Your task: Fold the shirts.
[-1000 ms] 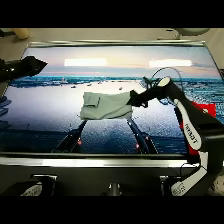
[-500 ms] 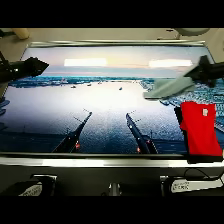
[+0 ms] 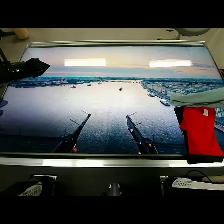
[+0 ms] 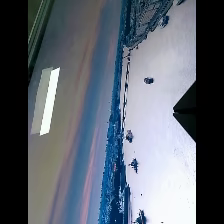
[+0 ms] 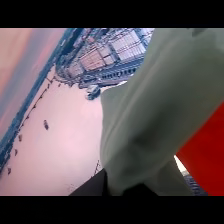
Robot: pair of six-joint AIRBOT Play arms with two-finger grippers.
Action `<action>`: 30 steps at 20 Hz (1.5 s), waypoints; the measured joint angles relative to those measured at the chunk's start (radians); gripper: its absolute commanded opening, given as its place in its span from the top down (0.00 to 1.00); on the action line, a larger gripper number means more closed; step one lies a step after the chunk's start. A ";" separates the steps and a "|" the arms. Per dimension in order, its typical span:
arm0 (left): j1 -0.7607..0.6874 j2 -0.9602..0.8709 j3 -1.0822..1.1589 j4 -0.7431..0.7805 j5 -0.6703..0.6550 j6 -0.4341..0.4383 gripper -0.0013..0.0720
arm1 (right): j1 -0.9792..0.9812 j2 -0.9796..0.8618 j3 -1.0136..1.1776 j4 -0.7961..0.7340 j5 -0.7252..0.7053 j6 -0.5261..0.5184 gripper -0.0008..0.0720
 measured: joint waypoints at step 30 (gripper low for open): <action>-0.143 -0.116 0.179 0.463 -0.086 -0.135 0.70 | 0.188 0.229 -0.232 -0.568 -0.338 -0.189 0.11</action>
